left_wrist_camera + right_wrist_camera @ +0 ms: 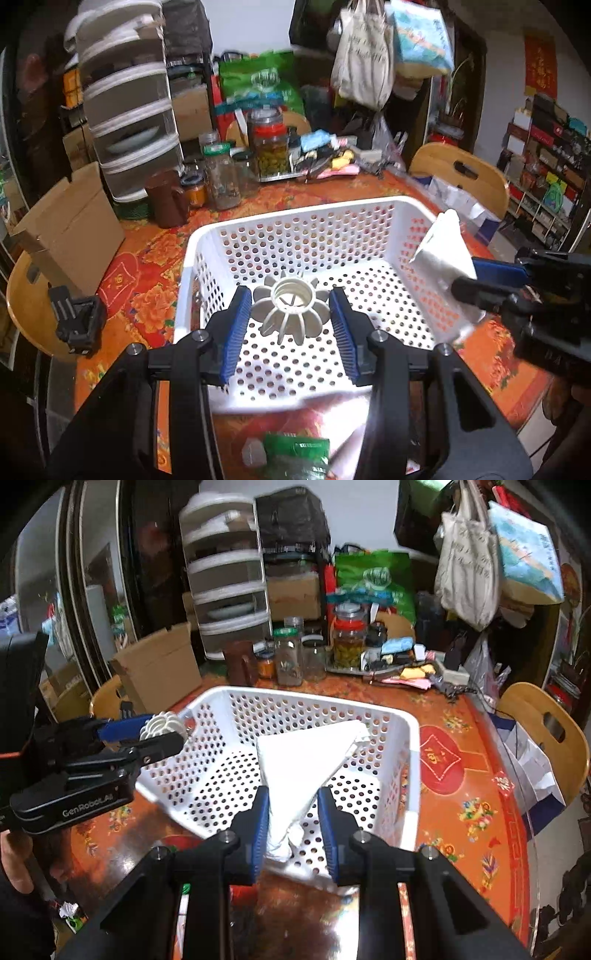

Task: Organize soft objects
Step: 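Lift the cloth and gear piece with both grippers and carry them over the basket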

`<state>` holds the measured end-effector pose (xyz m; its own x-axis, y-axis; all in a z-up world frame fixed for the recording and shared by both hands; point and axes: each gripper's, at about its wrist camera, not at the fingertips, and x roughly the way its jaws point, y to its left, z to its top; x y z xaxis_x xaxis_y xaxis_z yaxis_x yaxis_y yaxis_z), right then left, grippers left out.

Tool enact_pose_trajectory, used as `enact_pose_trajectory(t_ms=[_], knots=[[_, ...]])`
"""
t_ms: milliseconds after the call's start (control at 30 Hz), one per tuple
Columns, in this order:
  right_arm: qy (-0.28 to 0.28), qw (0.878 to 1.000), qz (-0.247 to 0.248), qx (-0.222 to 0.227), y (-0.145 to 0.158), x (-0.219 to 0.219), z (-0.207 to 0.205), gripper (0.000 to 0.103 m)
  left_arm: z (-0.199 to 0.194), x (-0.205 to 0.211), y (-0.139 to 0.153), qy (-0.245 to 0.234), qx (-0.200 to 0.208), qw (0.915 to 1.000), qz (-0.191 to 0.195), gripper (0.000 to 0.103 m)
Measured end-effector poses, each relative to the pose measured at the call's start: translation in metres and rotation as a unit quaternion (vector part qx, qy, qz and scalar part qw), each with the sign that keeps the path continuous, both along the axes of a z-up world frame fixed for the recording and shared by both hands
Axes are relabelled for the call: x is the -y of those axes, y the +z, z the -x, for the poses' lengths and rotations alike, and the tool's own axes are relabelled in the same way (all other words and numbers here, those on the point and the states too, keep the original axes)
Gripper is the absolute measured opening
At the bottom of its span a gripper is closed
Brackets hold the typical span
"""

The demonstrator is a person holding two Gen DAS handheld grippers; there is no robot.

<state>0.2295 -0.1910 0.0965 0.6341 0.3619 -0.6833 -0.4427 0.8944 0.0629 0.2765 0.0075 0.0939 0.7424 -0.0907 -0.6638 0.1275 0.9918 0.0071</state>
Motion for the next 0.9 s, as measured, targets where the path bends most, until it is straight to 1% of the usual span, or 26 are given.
enact_pose_trajectory(t_ms=[133,200,300,400,467,633,800,833,900], knots=[[-0.002,0.999,0.024,-0.033,-0.012,-0.013,-0.033,0.025,-0.050,-0.002,-0.016,0.011,-0.059,0.9982,0.010,0.041],[-0.004,0.998,0.035,-0.051,-0.020,-0.018,-0.050,0.025,-0.073,-0.002,-0.026,0.020,-0.084,0.9963,0.005,0.041],[-0.007,0.996,0.047,-0.073,-0.031,-0.022,-0.067,0.025,-0.093,-0.003,-0.044,0.027,-0.109,0.9936,0.001,0.041],[-0.010,0.993,0.067,-0.100,-0.044,-0.025,-0.085,0.025,-0.114,-0.005,-0.065,0.029,-0.151,0.9881,0.005,0.041],[-0.011,0.990,0.076,-0.120,-0.053,-0.027,-0.094,0.025,-0.125,-0.006,-0.074,0.034,-0.173,0.9843,0.001,0.041],[-0.013,0.982,0.099,-0.160,-0.072,-0.030,-0.111,0.025,-0.139,-0.004,-0.092,0.034,-0.205,0.9782,-0.007,0.041],[-0.013,0.980,0.115,-0.165,-0.081,-0.033,-0.113,0.025,-0.139,-0.002,-0.103,0.035,-0.227,0.9732,-0.004,0.041],[-0.012,0.979,0.117,-0.165,-0.081,-0.034,-0.113,0.025,-0.139,-0.002,-0.103,0.032,-0.225,0.9737,-0.001,0.041],[-0.010,0.979,0.119,-0.165,-0.082,-0.035,-0.113,0.029,-0.136,-0.002,-0.101,0.031,-0.220,0.9749,0.003,0.043]])
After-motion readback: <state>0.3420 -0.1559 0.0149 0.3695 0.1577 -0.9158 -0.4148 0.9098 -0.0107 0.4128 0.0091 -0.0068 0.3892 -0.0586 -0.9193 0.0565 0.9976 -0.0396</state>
